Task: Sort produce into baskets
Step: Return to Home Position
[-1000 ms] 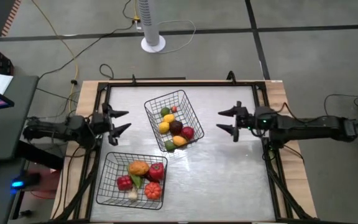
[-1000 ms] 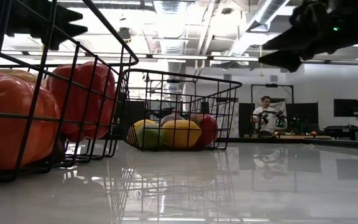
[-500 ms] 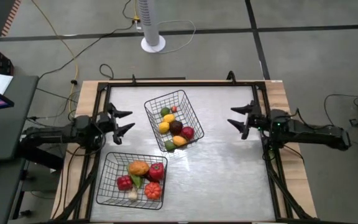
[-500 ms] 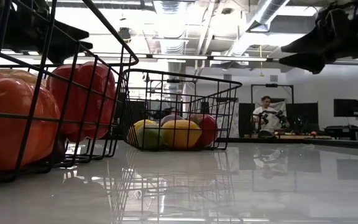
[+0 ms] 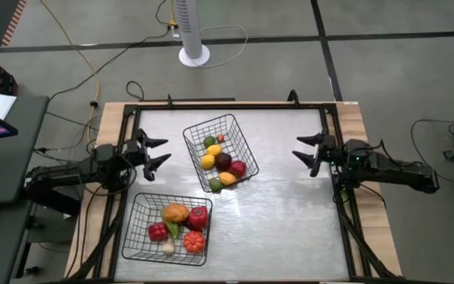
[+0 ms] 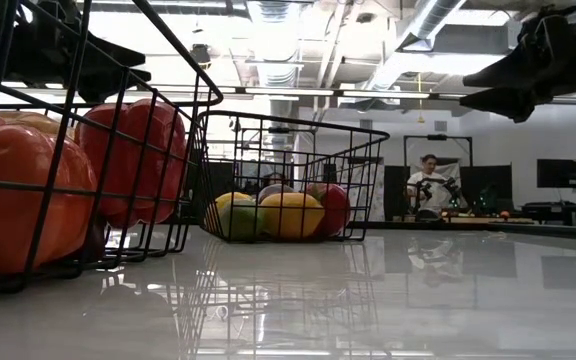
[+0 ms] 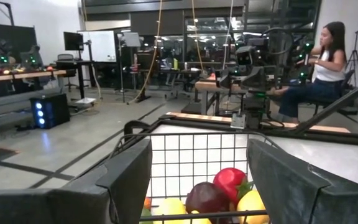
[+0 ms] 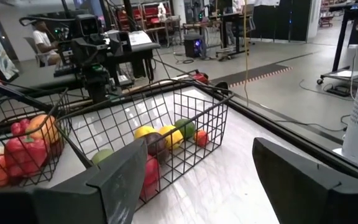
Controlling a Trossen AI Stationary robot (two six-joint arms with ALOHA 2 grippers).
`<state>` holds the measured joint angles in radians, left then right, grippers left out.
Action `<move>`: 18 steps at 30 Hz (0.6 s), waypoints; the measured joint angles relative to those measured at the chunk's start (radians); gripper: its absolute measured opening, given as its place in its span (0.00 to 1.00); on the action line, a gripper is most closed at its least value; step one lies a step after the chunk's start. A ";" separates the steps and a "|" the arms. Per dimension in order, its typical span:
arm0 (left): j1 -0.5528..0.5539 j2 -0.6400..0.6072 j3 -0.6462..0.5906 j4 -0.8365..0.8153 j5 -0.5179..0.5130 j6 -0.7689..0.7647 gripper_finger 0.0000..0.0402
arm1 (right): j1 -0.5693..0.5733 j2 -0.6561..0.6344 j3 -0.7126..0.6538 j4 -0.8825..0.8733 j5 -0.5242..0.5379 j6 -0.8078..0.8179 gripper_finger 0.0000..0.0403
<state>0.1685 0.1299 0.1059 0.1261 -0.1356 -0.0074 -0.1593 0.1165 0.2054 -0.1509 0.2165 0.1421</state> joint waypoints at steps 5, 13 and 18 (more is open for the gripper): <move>0.007 0.000 0.000 -0.004 0.006 -0.001 0.62 | 0.000 0.000 0.000 -0.003 0.000 0.000 0.79; 0.006 0.000 0.000 -0.010 0.018 -0.002 0.62 | 0.000 -0.001 0.000 -0.006 -0.001 -0.004 0.79; 0.006 0.000 0.000 -0.039 0.018 -0.002 0.62 | 0.000 -0.038 -0.014 -0.030 -0.001 -0.009 0.79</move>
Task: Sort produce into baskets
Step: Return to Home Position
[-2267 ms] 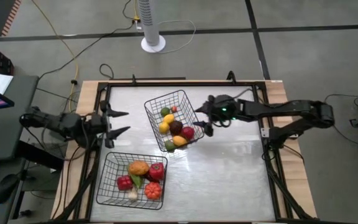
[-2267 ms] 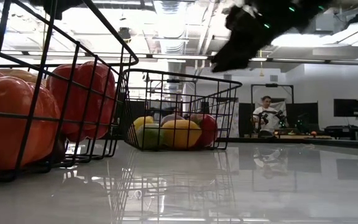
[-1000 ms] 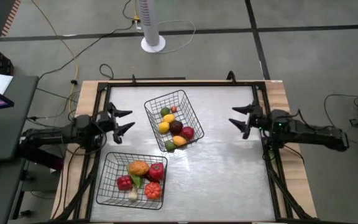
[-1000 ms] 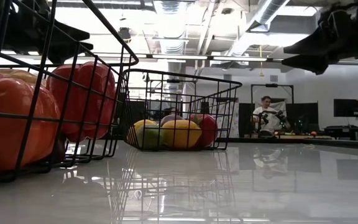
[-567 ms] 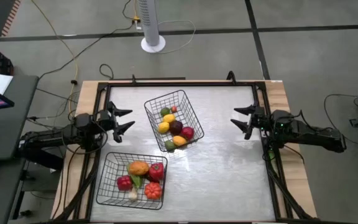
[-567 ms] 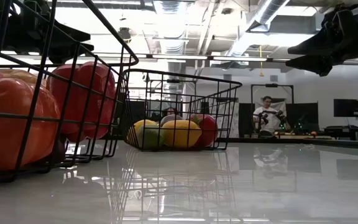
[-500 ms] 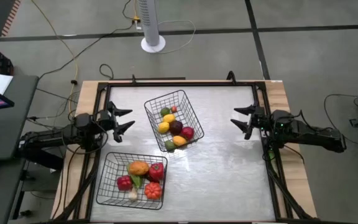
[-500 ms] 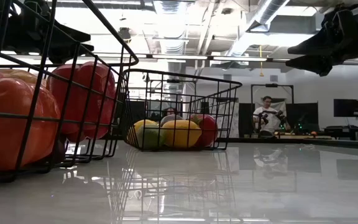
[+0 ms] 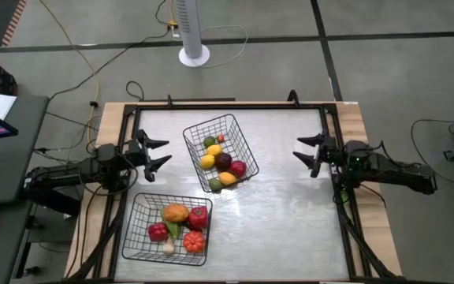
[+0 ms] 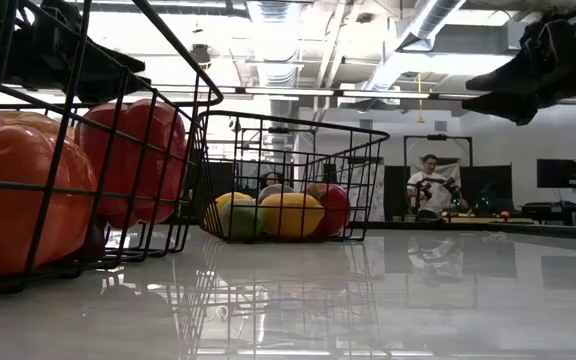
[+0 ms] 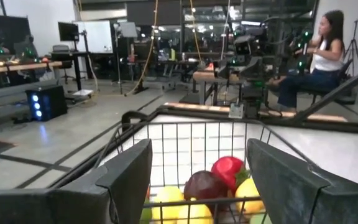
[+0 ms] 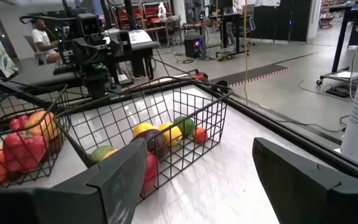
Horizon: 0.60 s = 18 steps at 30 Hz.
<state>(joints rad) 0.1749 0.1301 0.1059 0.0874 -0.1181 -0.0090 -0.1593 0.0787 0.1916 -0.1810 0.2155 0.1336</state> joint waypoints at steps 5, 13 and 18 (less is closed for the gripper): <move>0.000 -0.001 -0.030 0.027 0.003 -0.020 0.62 | 0.000 -0.074 -0.094 0.036 -0.002 0.014 0.79; 0.000 -0.001 -0.096 0.036 0.023 -0.072 0.62 | 0.003 -0.071 -0.135 0.094 -0.035 0.018 0.79; -0.002 0.001 -0.096 -0.007 0.084 -0.109 0.62 | 0.002 -0.071 -0.133 0.079 -0.039 0.024 0.79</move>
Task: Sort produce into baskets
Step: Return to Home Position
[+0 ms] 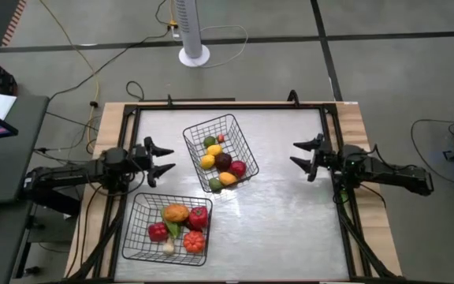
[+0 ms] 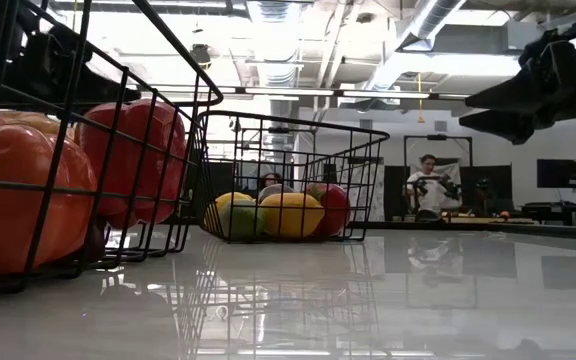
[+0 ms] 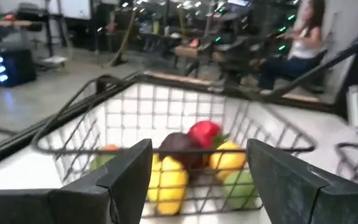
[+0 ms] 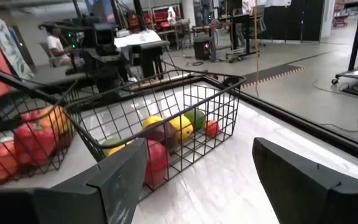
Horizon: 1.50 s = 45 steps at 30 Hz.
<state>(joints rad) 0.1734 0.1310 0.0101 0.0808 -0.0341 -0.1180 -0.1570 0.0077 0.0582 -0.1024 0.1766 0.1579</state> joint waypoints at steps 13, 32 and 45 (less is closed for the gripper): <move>0.000 0.000 -0.001 0.136 -0.502 0.024 0.62 | 0.000 0.005 0.000 -0.005 0.003 0.000 0.79; 0.000 0.007 0.001 -0.012 -0.601 0.159 0.62 | 0.000 0.005 -0.002 -0.006 0.004 0.000 0.79; 0.000 0.008 0.006 -0.023 -0.600 0.160 0.62 | 0.000 0.005 -0.002 -0.007 0.004 0.000 0.79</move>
